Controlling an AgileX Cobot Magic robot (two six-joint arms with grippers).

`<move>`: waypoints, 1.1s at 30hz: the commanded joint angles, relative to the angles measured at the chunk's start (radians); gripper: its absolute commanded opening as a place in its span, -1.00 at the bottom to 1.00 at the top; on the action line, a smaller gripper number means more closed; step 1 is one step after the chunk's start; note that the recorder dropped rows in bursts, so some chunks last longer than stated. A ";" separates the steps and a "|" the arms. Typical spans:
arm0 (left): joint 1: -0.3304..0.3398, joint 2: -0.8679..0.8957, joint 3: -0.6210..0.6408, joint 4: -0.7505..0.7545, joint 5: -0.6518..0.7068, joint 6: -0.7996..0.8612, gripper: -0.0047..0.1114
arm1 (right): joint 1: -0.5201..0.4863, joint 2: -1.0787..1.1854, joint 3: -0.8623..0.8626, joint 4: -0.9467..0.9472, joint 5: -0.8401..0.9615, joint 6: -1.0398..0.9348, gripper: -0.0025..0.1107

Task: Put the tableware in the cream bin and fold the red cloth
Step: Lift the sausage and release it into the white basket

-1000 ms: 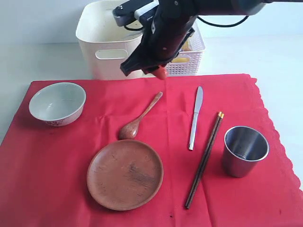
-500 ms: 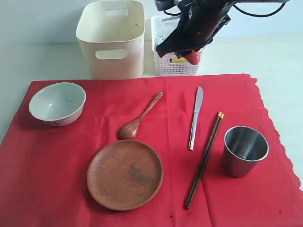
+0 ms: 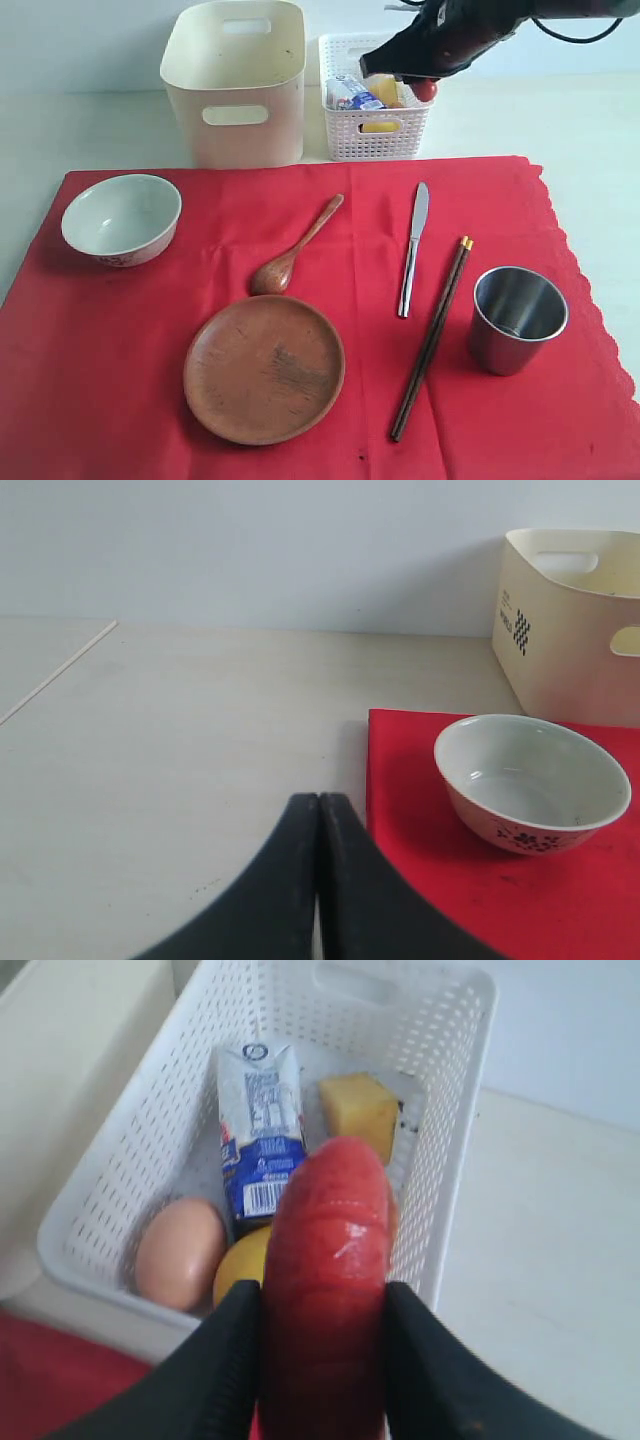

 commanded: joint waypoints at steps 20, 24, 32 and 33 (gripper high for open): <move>-0.005 -0.005 0.001 -0.004 -0.008 -0.008 -0.90 | -0.051 0.165 -0.002 0.006 -0.478 0.015 -0.96; -0.005 -0.005 0.001 -0.004 -0.008 -0.008 -0.90 | -0.051 0.187 -0.002 0.013 -0.544 0.015 -0.95; -0.005 -0.005 0.001 -0.004 -0.008 -0.008 -0.90 | -0.051 0.210 -0.002 0.160 -0.549 -0.002 -0.13; -0.005 -0.005 0.001 -0.004 -0.008 -0.008 -0.90 | -0.051 0.210 -0.002 0.160 -0.551 -0.004 0.01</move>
